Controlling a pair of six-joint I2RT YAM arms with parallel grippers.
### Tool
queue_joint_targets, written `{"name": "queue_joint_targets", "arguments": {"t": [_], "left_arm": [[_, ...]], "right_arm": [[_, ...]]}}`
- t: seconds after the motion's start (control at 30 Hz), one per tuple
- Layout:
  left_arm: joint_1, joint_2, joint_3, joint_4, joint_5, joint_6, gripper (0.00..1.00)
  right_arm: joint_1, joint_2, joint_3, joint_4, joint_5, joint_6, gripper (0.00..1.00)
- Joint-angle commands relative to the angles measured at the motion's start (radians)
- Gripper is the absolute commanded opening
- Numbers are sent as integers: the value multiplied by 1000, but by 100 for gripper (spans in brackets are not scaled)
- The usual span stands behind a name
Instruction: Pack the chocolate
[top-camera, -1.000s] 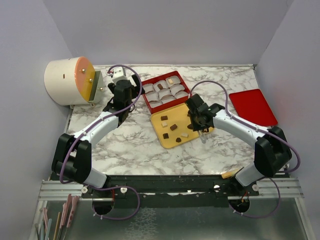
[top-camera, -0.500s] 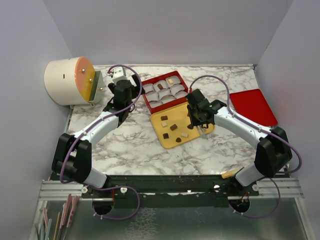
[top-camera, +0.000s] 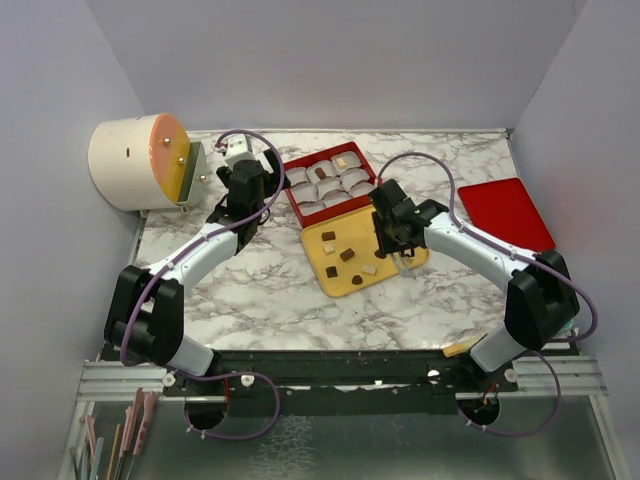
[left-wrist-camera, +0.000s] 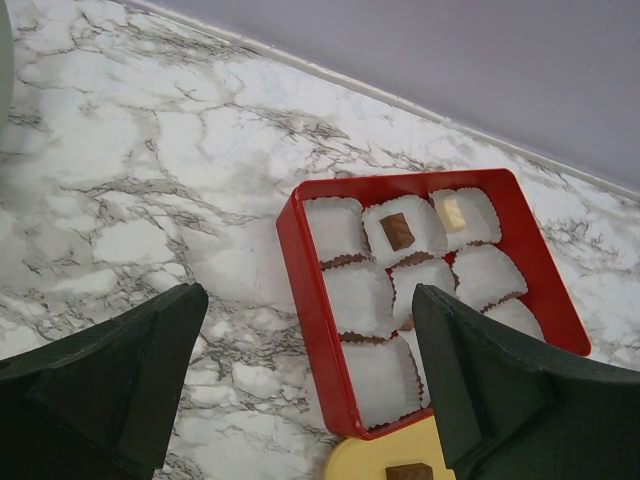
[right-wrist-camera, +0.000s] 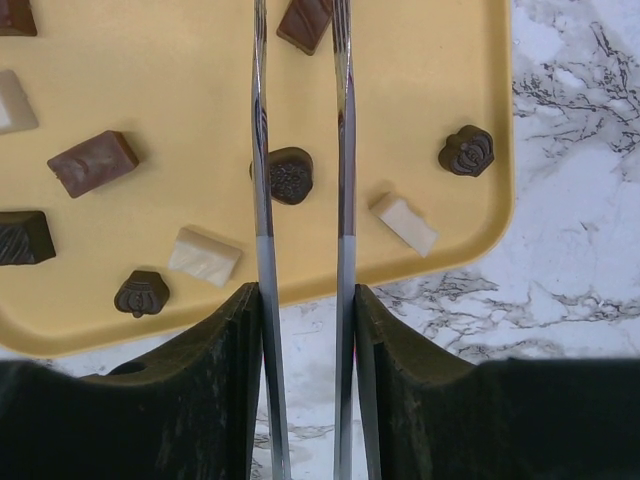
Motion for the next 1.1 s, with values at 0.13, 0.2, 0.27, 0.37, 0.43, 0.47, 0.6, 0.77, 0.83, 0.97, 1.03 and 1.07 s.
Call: {"name": "queue_joint_targets", "arguments": {"t": [0.13,0.2,0.27,0.37,0.43,0.47,0.6,0.77,0.83,0.97,1.03,1.07], "left_arm": [[4,9,-16,21,21,-10,94],[4,12,-16,22,21,-12,94],[4,13,-16,23,22,-12,94],[4,15,-18,23,22,-12,94],[4,16,-16,23,22,-12,94],[4,16,-17,23,22,-12,94],[4,21,-16,24,25,-14,94],[4,26,-16,24,27,-17,94],[4,26,-16,25,28,-18,94],[4,29,-16,26,32,-21,94],[4,29,-16,26,32,-22,94],[4,29,-16,26,33,-23,94]], "right_arm": [[-3,41,15,-15,-1,16,42],[-4,45,15,-14,-4,17,43],[-4,52,16,-16,-4,19,43],[-4,56,15,-18,0,22,43],[-4,57,12,-20,4,25,43],[-4,57,11,-21,7,25,43],[-4,46,9,-26,25,30,43],[-4,31,13,-43,53,35,43],[-4,25,10,-46,59,37,43],[-4,19,4,-56,69,43,43],[-4,16,1,-57,72,43,43],[-4,12,2,-57,73,44,43]]}}
